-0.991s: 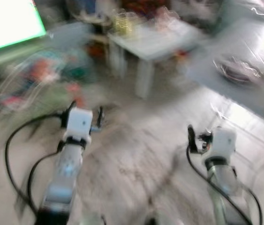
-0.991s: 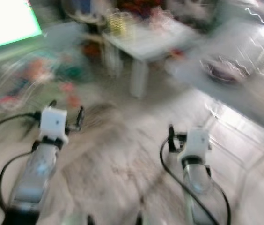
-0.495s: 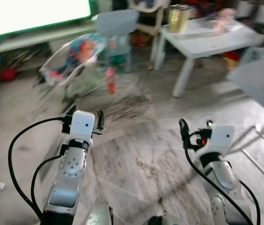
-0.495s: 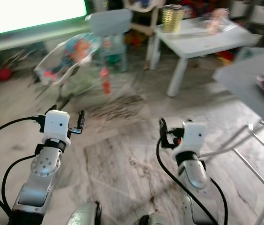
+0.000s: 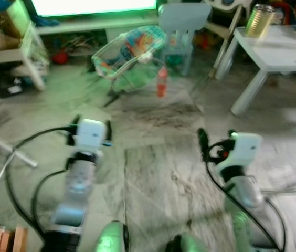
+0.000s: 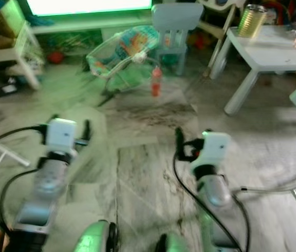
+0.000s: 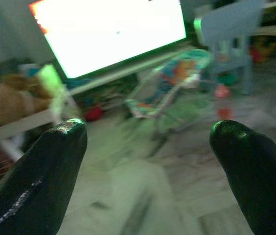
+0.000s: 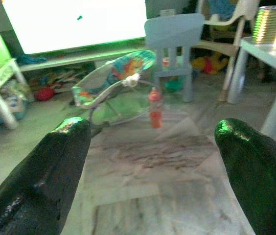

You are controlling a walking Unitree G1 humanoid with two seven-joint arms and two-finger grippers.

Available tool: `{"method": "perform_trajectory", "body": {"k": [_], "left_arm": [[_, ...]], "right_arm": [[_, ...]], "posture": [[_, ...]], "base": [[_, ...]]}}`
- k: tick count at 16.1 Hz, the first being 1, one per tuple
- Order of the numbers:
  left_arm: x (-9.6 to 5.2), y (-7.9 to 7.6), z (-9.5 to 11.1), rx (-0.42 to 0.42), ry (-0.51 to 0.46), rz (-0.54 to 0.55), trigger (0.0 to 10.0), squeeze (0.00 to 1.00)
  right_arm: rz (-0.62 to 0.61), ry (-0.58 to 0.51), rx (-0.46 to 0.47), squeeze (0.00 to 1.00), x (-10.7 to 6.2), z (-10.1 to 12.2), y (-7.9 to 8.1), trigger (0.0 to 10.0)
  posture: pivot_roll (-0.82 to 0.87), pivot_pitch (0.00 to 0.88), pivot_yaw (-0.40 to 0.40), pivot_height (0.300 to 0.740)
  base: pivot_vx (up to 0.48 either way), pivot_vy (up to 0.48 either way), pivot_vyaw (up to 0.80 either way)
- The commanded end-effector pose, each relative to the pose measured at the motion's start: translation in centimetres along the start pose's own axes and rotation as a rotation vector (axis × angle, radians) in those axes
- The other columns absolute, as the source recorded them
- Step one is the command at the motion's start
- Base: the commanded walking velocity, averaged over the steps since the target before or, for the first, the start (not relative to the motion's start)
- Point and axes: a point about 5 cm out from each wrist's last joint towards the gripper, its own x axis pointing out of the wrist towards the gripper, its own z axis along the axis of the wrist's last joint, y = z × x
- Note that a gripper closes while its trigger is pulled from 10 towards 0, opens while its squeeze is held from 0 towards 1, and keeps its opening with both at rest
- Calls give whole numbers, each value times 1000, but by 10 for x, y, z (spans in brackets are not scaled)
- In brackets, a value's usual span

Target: Restocking fridge

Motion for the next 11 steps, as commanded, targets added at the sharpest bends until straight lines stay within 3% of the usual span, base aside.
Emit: {"method": "perform_trajectory", "body": {"k": [1, 9, 10, 11], "left_arm": [[-1, -8, 2, -4, -2, -24, 10000, 0], [1, -6, -1, -13, 4, -22, 10000, 0], [0, -3, -6, -18, 14, -15, 10000, 0], [-7, 7, -15, -1, 37, 10, 10000, 0]], "right_arm": [[-36, 34, -4, 0, -3, -6, -10, 10000], [-39, 20, -1, 0, 1, -6, -10, 10000], [-38, 13, -26, 0, 1, -6, -12, 10000], [-31, -9, -128, 0, -4, -6, -15, 10000]], "posture": [[51, 92, 14, 740], [61, 83, 14, 740], [65, 74, 10, 740], [71, 65, 6, 740]], "base": [[-360, 0, 0], [-303, 0, 0], [0, 0, 0], [0, 0, 0]]}}
